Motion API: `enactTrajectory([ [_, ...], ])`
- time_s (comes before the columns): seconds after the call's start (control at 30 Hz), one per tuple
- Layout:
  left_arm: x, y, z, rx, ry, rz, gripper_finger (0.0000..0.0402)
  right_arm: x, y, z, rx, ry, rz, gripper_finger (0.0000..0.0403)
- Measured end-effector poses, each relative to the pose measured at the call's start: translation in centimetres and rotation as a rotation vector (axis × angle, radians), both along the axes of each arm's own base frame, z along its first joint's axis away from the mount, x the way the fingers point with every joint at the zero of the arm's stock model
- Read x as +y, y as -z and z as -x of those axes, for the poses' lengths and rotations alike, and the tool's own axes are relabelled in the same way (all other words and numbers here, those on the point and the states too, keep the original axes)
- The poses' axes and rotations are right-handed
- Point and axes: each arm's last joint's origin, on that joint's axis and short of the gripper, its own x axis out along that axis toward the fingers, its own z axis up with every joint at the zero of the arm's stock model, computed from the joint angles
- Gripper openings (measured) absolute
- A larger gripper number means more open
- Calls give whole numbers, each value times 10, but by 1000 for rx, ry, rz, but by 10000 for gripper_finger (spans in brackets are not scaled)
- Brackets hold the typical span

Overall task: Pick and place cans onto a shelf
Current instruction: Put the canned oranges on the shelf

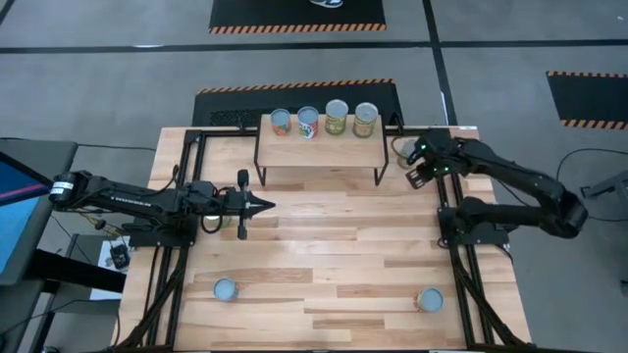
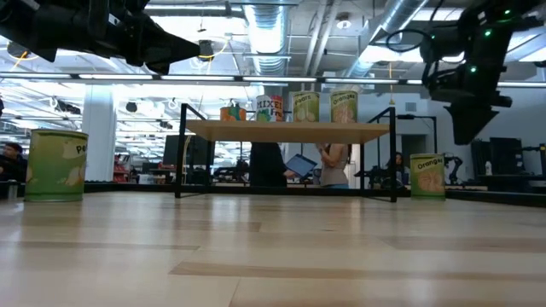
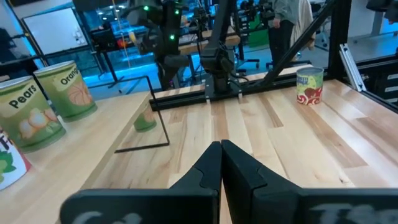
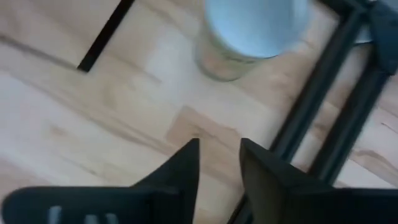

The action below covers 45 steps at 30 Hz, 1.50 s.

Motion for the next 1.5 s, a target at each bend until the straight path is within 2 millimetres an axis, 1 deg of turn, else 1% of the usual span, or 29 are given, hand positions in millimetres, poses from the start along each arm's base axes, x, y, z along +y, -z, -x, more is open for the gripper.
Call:
enactTrajectory([
  [0.13, 0, 0, 0, 1, 0, 0, 0, 3, 6, -15, 55, -84, -40, 192],
  [0.27, 0, 0, 0, 4, 0, 0, 0, 6, -5, -33, 91, -206, -27, 223],
  [0.4, 0, 0, 0, 5, 0, 0, 0, 9, -15, -48, 178, -356, 68, 228],
  [0.5, 0, 1, 0, 5, 3, 8, 0, 10, -14, -50, 269, -466, 128, 223],
  [0.73, 0, 1, 0, 6, 5, 16, 0, 4, -10, -50, 321, -506, 202, 218],
  [0.97, 0, 1, 0, 6, 2, 16, 0, -16, -7, -47, 299, -452, 250, 213],
  [1.1, 0, 1, 0, 6, 2, 16, 0, -29, 0, -44, 314, -406, 204, 208],
  [1.27, 0, 1, 0, 6, -1, 16, 0, -41, 15, -47, 365, -404, 146, 207],
  [1.5, 0, 1, 0, 6, -1, 15, 0, -50, 29, -53, 410, -421, 109, 201],
])
